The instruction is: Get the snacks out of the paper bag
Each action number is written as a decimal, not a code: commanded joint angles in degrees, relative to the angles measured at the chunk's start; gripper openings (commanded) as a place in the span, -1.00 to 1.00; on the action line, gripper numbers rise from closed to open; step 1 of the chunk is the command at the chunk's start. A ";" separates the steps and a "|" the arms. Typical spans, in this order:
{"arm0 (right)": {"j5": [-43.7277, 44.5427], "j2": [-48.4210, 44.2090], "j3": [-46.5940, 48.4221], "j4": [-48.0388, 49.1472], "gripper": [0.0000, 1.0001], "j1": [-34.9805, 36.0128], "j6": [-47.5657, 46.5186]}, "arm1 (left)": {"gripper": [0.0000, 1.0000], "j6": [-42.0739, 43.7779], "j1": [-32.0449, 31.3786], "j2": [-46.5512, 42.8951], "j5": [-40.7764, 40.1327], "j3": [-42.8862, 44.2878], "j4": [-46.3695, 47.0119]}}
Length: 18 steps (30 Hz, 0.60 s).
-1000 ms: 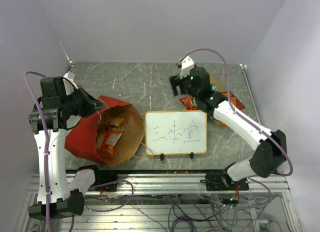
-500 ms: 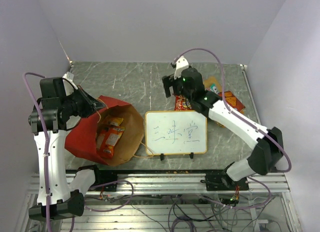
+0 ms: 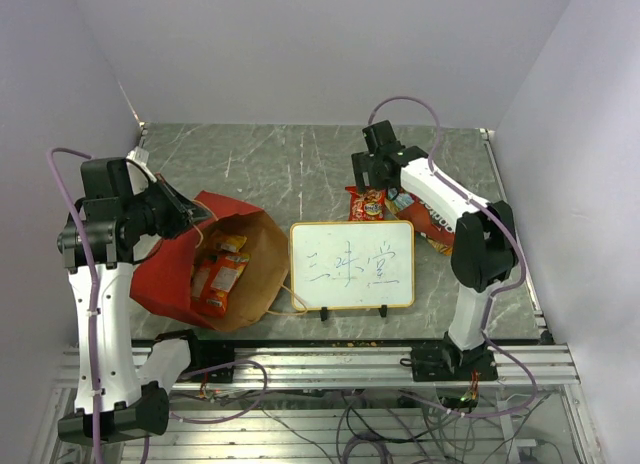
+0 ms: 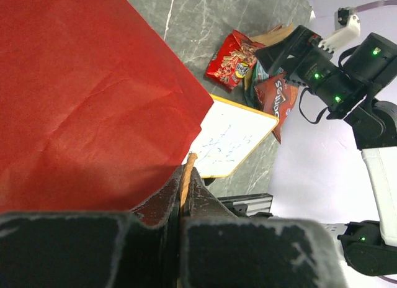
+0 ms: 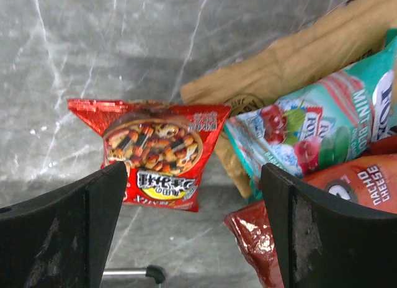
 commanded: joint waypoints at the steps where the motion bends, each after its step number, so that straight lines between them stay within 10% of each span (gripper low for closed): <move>1: 0.65 -0.01 0.00 -2.94 0.78 0.54 -1.05 | -0.86 0.51 -0.36 -0.83 0.70 -1.30 0.36; 18: 17.53 11.78 5.56 7.88 0.79 15.35 -29.10 | -0.86 4.17 -0.33 2.30 2.35 1.08 -1.29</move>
